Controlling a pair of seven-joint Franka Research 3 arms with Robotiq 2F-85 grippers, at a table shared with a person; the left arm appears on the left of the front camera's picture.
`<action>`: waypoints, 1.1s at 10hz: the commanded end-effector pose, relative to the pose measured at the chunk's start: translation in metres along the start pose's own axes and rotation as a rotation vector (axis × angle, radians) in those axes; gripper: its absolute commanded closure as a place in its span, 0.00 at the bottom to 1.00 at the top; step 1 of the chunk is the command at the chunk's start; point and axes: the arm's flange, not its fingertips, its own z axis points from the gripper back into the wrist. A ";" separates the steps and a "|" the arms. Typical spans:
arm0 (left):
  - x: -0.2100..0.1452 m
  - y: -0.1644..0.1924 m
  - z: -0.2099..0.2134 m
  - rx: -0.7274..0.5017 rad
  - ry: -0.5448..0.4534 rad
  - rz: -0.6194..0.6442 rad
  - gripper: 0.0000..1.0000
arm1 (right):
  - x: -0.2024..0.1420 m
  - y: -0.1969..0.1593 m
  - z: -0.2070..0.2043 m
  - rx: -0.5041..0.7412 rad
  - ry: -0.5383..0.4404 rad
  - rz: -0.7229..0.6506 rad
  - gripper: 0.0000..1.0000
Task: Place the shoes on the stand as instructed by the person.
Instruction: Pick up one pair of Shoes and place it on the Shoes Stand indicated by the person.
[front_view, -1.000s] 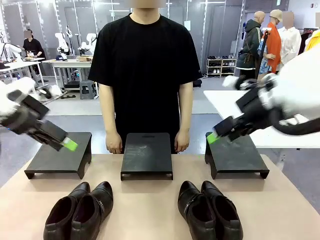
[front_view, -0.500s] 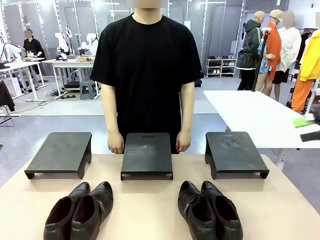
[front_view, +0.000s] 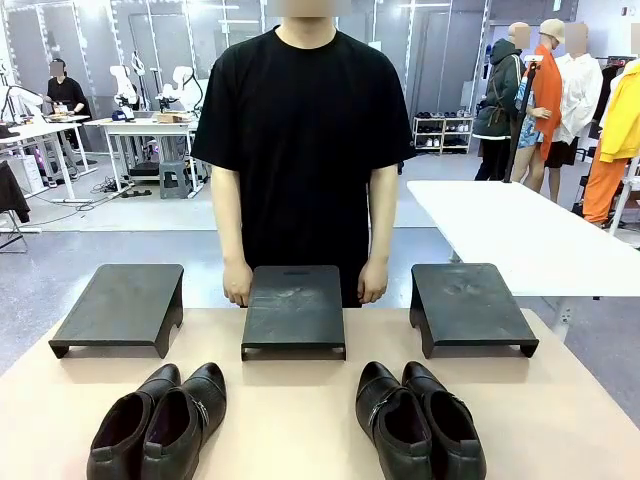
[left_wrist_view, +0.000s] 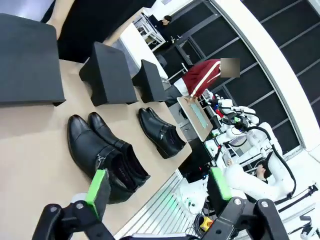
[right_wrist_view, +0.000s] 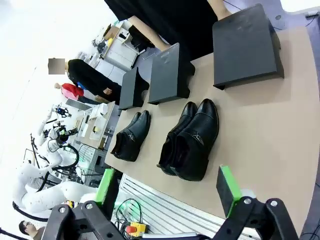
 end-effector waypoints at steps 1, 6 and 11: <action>0.010 -0.008 -0.022 0.005 0.014 -0.025 0.00 | -0.040 0.009 -0.048 0.005 -0.008 0.053 0.00; 0.004 -0.002 -0.006 0.012 0.007 -0.001 0.00 | 0.000 0.000 0.000 0.000 0.000 0.000 0.00; 0.004 -0.002 -0.006 0.012 0.007 -0.001 0.00 | 0.000 0.000 0.000 0.000 0.000 0.000 0.00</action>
